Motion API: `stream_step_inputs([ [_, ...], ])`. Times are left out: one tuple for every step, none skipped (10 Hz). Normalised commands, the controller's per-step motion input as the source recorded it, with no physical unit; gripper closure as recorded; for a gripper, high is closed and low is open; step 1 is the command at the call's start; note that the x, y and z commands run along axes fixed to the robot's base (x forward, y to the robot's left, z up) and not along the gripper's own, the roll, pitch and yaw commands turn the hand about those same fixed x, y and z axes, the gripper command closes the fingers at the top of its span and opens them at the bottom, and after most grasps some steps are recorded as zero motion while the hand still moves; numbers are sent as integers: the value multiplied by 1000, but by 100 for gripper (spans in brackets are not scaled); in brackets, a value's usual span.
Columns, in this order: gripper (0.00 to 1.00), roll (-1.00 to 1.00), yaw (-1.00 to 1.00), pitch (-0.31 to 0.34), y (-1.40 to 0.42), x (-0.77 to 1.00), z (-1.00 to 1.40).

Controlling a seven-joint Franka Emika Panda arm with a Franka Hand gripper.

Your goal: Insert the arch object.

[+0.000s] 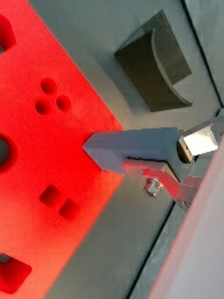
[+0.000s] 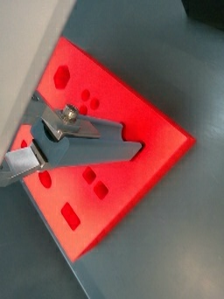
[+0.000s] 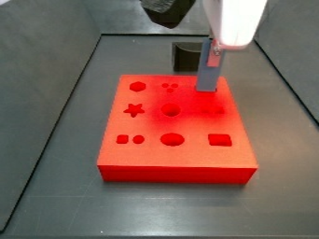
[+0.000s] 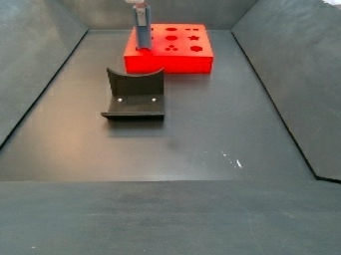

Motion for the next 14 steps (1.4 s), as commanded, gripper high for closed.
stream_step_inputs([
  [100, 0, 0, 0, 0, 120, -114],
  [100, 4, 43, 0, 0, 209, -166],
  [100, 10, 71, 17, 0, 286, -174],
  [100, 23, 51, 6, 0, 209, -191],
  [100, 57, 0, 0, 0, 0, -251],
  [100, 121, 0, 0, 0, -120, -363],
  [100, 161, -57, 0, 0, -294, -466],
  [100, 131, -49, 0, 0, -263, -411],
  [100, 69, 0, 0, -11, -17, -323],
  [100, 29, 0, 0, -77, 37, -357],
  [100, 89, 0, 13, -83, 203, -591],
  [100, 144, 0, 27, -74, 183, -751],
  [100, 210, 0, 0, 0, 0, -660],
  [100, 184, 0, 0, 0, 0, -520],
])
